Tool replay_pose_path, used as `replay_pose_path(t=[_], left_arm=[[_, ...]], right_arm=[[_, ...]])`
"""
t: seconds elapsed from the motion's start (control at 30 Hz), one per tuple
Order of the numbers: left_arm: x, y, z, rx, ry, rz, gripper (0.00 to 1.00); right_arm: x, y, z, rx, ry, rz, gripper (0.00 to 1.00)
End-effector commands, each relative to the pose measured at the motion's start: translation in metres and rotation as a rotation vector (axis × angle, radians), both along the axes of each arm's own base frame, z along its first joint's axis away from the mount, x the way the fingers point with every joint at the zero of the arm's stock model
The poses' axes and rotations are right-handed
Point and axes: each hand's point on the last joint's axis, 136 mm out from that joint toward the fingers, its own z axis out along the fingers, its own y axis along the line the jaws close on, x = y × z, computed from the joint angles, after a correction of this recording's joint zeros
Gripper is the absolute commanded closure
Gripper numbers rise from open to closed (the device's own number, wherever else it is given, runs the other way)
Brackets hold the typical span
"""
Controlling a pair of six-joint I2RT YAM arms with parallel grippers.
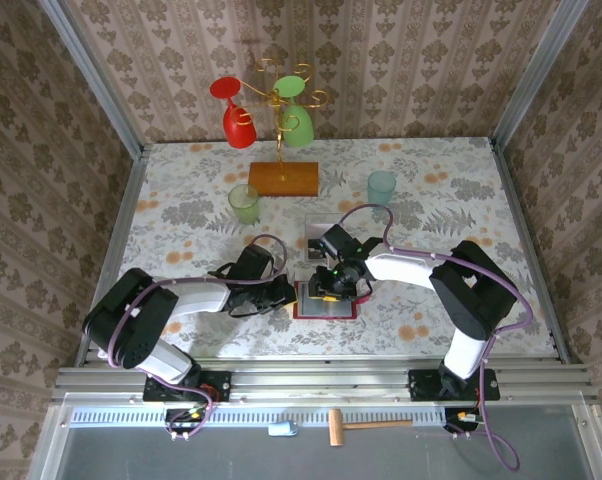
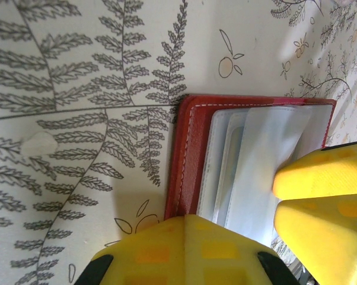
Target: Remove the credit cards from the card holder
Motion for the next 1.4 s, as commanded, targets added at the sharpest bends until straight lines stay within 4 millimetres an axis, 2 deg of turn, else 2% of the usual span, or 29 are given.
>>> replay_pose_path(t=[0.0,0.2,0.4,0.57,0.77,0.97,1.37], left_arm=[[-0.007,0.014,-0.01,0.056,0.031,0.014,1.0],[-0.002,0.011,0.003,0.054,0.006,0.008,1.0],[0.006,0.003,0.028,0.004,-0.033,0.021,0.95],[0.008,-0.008,0.04,-0.038,-0.041,0.016,0.91],[0.008,-0.017,0.034,-0.036,-0.021,0.003,0.8],[0.007,-0.017,0.022,-0.028,0.001,0.012,0.7],[0.005,-0.022,0.018,-0.058,0.016,0.018,0.66]], right_arm=[[-0.007,-0.011,0.001,-0.044,-0.006,0.011,0.62],[-0.007,-0.007,0.001,-0.008,-0.017,0.02,0.63],[-0.007,-0.002,0.0,0.071,-0.018,0.015,0.64],[-0.008,-0.002,-0.002,0.106,-0.021,0.013,0.64],[-0.008,-0.004,-0.007,0.14,-0.012,-0.003,0.64],[-0.008,-0.008,-0.011,0.164,-0.007,-0.016,0.65],[-0.008,-0.012,-0.016,0.204,0.006,-0.04,0.66]])
